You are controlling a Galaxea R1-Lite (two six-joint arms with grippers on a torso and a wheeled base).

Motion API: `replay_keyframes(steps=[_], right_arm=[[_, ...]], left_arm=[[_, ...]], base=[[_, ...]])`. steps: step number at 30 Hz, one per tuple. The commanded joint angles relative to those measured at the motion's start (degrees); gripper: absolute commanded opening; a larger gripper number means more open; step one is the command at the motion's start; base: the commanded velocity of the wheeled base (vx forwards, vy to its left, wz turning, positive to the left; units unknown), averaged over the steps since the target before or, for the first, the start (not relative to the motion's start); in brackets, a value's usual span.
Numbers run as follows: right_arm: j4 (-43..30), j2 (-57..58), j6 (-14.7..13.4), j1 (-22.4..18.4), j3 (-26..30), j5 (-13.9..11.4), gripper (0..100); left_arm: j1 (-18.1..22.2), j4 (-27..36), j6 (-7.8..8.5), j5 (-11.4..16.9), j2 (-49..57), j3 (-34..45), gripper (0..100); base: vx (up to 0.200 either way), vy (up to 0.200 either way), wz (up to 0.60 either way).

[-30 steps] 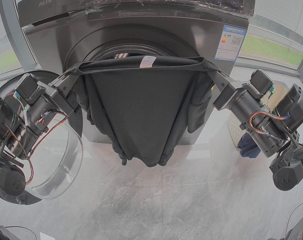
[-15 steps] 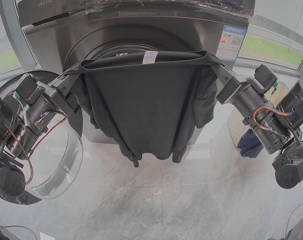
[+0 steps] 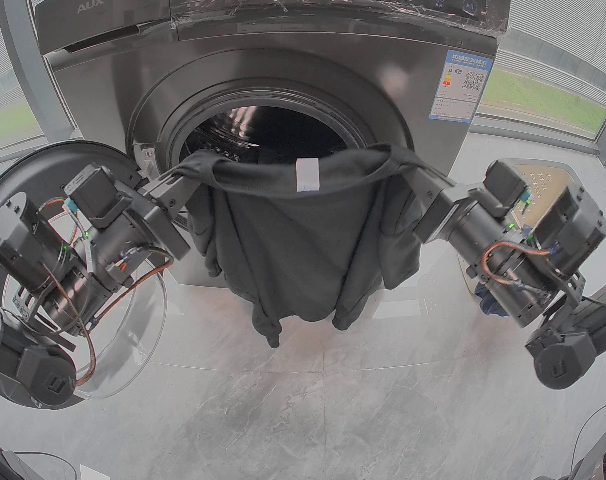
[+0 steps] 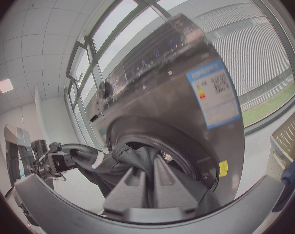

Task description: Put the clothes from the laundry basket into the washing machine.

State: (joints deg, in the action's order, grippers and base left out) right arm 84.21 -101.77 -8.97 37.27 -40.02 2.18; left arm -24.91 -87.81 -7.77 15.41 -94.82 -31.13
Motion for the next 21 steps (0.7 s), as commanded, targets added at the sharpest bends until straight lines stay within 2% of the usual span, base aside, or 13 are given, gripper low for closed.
replay_keyframes(steps=[1,3,7,14,21], right_arm=[[0.3,-9.0,-0.1,1.5,0.0,-0.2,100],[0.3,-13.6,0.1,3.3,-1.1,-0.2,100],[0.0,-19.9,0.6,4.0,-4.1,-0.3,100],[0.0,-25.3,0.8,4.7,-7.7,-0.4,100],[0.2,-29.7,0.9,5.3,-11.6,-1.7,100]], left_arm=[[-3.0,0.3,-0.06,-0.3,-5.1,-3.8,0],[-3.7,0.3,-0.06,-1.5,-6.3,-5.8,0],[-5.2,0.2,-0.06,-2.6,-7.1,-7.2,0],[-5.8,0.3,-0.06,-2.7,-7.2,-7.4,0],[-5.9,0.1,0.03,-2.7,-6.8,-7.8,0]], base=[[0.0,0.0,0.0],[0.0,0.0,0.0],[0.0,0.0,0.0],[0.0,0.0,0.0],[0.0,0.0,0.0]])
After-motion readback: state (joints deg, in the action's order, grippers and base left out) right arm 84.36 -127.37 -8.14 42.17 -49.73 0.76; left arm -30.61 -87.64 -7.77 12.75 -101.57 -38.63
